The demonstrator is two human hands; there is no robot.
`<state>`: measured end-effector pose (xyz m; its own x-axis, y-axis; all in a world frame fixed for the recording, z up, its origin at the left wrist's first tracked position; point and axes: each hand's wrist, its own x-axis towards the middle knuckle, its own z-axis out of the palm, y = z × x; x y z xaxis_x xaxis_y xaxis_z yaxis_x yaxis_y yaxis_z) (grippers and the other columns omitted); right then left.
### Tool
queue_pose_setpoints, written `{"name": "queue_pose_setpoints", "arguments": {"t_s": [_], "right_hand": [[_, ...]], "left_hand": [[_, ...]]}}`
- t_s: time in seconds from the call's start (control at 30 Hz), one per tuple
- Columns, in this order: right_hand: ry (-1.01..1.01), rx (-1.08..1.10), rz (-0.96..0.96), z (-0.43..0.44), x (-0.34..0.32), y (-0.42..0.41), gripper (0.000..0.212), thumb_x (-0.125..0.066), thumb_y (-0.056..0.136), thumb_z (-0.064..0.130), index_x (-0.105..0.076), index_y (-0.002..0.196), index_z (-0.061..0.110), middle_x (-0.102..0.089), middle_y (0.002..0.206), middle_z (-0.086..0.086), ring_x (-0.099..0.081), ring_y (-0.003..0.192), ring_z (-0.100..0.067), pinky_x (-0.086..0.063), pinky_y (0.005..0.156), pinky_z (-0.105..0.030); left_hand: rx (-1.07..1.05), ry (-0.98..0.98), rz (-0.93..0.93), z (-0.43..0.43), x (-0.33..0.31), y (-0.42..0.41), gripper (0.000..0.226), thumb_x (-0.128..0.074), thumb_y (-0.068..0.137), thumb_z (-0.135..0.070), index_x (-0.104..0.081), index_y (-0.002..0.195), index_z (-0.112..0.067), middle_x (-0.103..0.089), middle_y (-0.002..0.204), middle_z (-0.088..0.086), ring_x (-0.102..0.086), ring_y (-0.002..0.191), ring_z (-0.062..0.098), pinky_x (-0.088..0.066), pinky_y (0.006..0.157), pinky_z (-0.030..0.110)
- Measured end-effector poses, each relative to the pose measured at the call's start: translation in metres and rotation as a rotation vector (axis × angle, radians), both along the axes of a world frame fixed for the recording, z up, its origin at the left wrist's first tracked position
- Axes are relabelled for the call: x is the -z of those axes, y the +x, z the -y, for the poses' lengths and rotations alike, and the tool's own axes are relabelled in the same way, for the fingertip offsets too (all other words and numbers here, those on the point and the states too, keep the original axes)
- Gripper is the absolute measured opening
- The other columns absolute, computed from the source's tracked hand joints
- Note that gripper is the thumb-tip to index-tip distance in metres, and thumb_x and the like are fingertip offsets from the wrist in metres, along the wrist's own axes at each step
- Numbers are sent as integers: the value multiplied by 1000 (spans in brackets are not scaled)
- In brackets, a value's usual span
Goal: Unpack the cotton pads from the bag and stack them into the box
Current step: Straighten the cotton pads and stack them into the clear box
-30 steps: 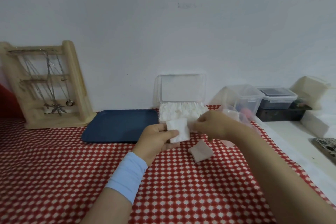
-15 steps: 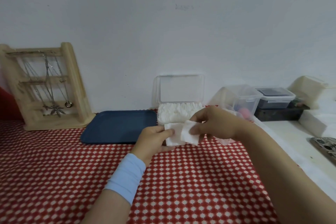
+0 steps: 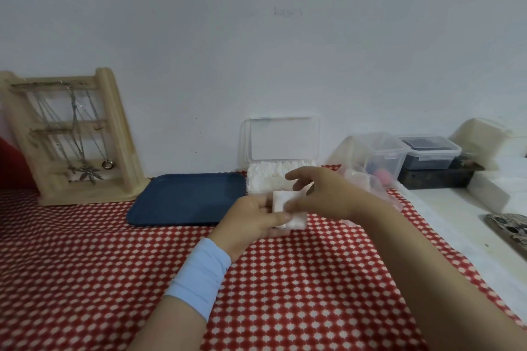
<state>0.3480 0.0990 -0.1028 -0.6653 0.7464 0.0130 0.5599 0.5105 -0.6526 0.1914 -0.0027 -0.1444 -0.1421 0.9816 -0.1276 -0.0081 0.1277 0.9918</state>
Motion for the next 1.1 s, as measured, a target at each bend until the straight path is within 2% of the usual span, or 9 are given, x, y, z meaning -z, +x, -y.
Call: {"name": "queue_pose_setpoints", "arguments": {"t_s": [0.07,0.23,0.37,0.5,0.6,0.73,0.8,0.93,1.1], "right_hand": [[-62,-63,30,-1,-2,3,54,-78,81,41,-61,132,33,-66,115,17,-63,100,-2,-49,94,-25],[-115,-92,55,-8,-17,10,7,-75,86,32,-76,83,26,-75,77,7,-70,75,-9,-57,70,-26],[-208,64,-134,-32,-42,20,16,-70,93,20,-72,102,7,-76,93,-12,-74,77,-21,-62,65,-32],[-187,215,-246,-58,-56,26,19,-68,95,15,-68,106,0,-74,86,-16,-74,58,-19,-61,54,-30],[-202,274,-254,-73,-55,23,22,-76,89,10,-70,102,-6,-74,82,-20,-74,58,-22,-64,62,-36],[-268,248,-114,-85,-45,16,26,-78,88,24,-73,101,2,-78,84,-16,-77,82,-31,-61,86,-46],[-304,227,-58,-87,-41,12,29,-72,93,28,-70,107,2,-78,86,-15,-77,87,-32,-59,74,-34],[-233,219,181,-81,-38,3,30,-68,94,28,-65,107,1,-75,67,-8,-51,37,-12,-39,43,-18],[40,225,390,-79,-33,-11,30,-77,83,26,-56,73,8,-60,56,-3,-49,37,-10,-40,46,-22]], "left_hand": [[-32,9,-93,0,-4,1,40,-74,87,1,-65,125,-12,-76,112,6,-76,99,17,-62,81,32],[-42,-36,-241,-9,-24,7,58,-78,83,-2,-49,130,-21,-73,114,5,-75,97,18,-64,81,36],[-115,0,-536,-32,-56,7,64,-72,90,-32,-36,142,-30,-65,115,-10,-65,105,13,-52,86,30],[-163,106,-811,-69,-70,4,29,-58,99,-32,-57,128,-32,-66,111,-10,-63,99,10,-48,80,25],[32,55,-1046,-92,-63,7,25,-54,99,-38,-75,111,-32,-70,117,-5,-63,108,18,-51,92,32],[158,-71,-1292,-106,-50,13,36,-50,98,-48,-79,110,-30,-61,114,1,-47,115,22,-45,95,37],[133,-57,-1294,-109,-46,11,27,-58,93,-41,-80,105,-30,-60,105,-3,-48,109,19,-47,89,34],[121,-100,-1209,-112,-49,4,20,-65,85,-28,-78,99,-27,-68,100,0,-63,93,20,-55,83,32],[125,-141,-1234,-112,-51,2,31,-65,86,-29,-76,114,-22,-68,115,-1,-61,106,19,-54,95,34]]}}
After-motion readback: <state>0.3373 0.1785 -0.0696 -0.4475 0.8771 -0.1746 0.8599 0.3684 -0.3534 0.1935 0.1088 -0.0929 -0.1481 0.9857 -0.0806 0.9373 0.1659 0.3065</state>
